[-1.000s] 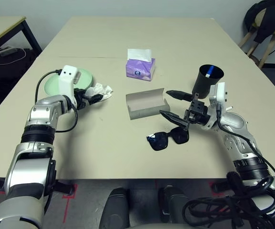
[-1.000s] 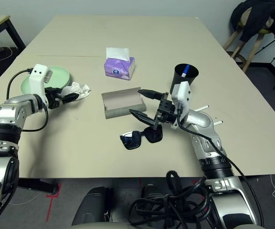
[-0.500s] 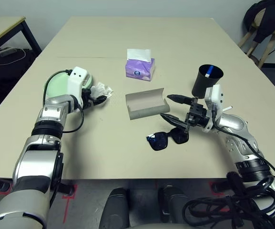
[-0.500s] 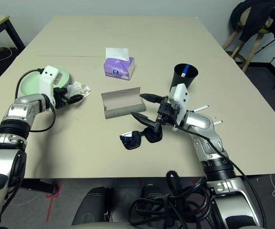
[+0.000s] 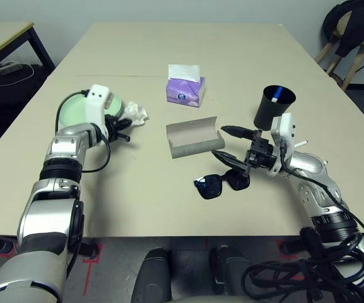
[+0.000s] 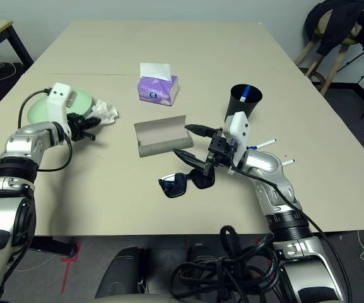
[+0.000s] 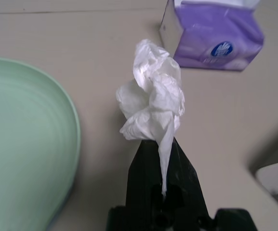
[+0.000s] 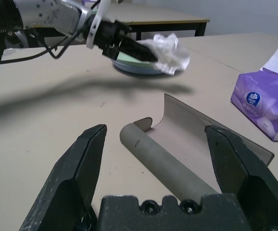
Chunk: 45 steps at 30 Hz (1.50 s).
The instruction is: Organize and tidy the items on the table.
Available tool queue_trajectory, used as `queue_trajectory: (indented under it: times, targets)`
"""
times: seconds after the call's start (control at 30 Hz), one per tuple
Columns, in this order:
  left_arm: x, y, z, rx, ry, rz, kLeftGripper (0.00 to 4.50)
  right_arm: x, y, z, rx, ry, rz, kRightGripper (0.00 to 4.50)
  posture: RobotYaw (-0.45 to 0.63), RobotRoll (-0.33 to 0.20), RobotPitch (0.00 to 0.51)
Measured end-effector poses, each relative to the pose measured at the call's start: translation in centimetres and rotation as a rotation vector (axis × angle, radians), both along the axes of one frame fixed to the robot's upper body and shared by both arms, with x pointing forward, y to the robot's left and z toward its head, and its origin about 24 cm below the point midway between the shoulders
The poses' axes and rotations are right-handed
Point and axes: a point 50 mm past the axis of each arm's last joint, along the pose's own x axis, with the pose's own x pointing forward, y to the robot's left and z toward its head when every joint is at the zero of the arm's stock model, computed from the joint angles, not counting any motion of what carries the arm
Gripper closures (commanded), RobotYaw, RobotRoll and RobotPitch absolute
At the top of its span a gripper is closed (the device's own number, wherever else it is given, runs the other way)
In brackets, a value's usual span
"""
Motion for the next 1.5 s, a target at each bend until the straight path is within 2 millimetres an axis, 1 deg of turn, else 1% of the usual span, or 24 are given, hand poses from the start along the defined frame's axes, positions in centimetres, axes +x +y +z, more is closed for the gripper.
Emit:
queue_trajectory:
  times: [0.13,0.23,0.37,0.5,0.6,0.63,0.7,0.77,0.83,0.87,0.93,1.07,1.17,1.33,1.43,1.5]
  targets:
    - [0.0,0.1,0.1,-0.095,-0.002,0.066,4.48,0.0,0.2,0.0,0.006,0.001,0.003,0.0,0.11,0.0,0.063]
    - [0.5,1.0,-0.1,-0.109,-0.016,0.211,4.48,0.0,0.3,0.0,0.011,0.001,0.006,0.0,0.11,0.0,0.063]
    - [0.9,2.9,-0.3,-0.037,-0.05,0.429,4.48,0.0,0.3,0.0,0.011,0.0,0.007,0.0,0.11,0.0,0.063]
    - [0.9,4.0,-0.8,0.034,-0.063,0.531,4.48,0.0,0.3,0.0,0.013,-0.001,0.005,0.0,0.1,0.0,0.065]
    - [1.0,4.2,-0.9,0.07,-0.082,0.547,3.86,0.0,0.4,0.1,0.014,-0.005,0.003,0.0,0.09,0.0,0.067]
    - [1.0,4.2,-1.0,0.077,-0.086,0.545,3.52,0.0,0.4,0.2,0.016,-0.006,0.002,0.0,0.09,0.0,0.068]
    - [1.0,4.1,-1.2,0.081,-0.091,0.531,2.7,-0.1,0.4,0.3,0.017,-0.011,0.004,0.0,0.09,0.0,0.071]
    - [1.1,3.9,-1.1,0.079,-0.104,0.494,1.99,-0.1,0.5,0.4,0.022,-0.011,0.003,0.0,0.1,0.0,0.077]
    - [1.1,3.4,-0.9,0.072,-0.12,0.421,1.2,0.0,0.4,0.4,0.024,-0.004,-0.015,0.0,0.1,0.0,0.085]
    - [1.1,3.1,-0.8,0.065,-0.132,0.368,0.76,0.1,0.4,0.4,0.023,0.004,-0.034,0.0,0.1,0.0,0.09]
    - [0.7,2.4,-0.6,0.054,-0.17,0.241,0.04,0.3,0.3,0.3,0.012,0.025,-0.078,0.0,0.11,0.0,0.1]
    - [-0.9,0.9,-1.3,-0.008,-0.222,0.009,0.04,0.4,0.4,0.6,0.009,0.044,-0.125,0.0,0.12,0.0,0.112]
    - [-2.4,0.0,-2.1,0.007,-0.24,-0.129,0.04,0.5,0.5,1.0,-0.003,0.057,-0.141,0.0,0.13,0.0,0.118]
    - [-4.8,-1.3,-2.5,0.026,-0.26,-0.377,0.04,1.5,0.5,2.3,-0.125,0.041,-0.191,0.0,0.13,0.0,0.123]
    - [-5.5,-1.9,-2.7,0.031,-0.268,-0.463,0.04,1.7,0.9,3.2,-0.192,0.019,-0.133,0.0,0.13,0.0,0.126]
    - [-5.8,-2.4,-2.6,0.035,-0.282,-0.508,0.04,1.7,1.3,3.7,-0.252,-0.007,-0.061,0.0,0.13,0.0,0.128]
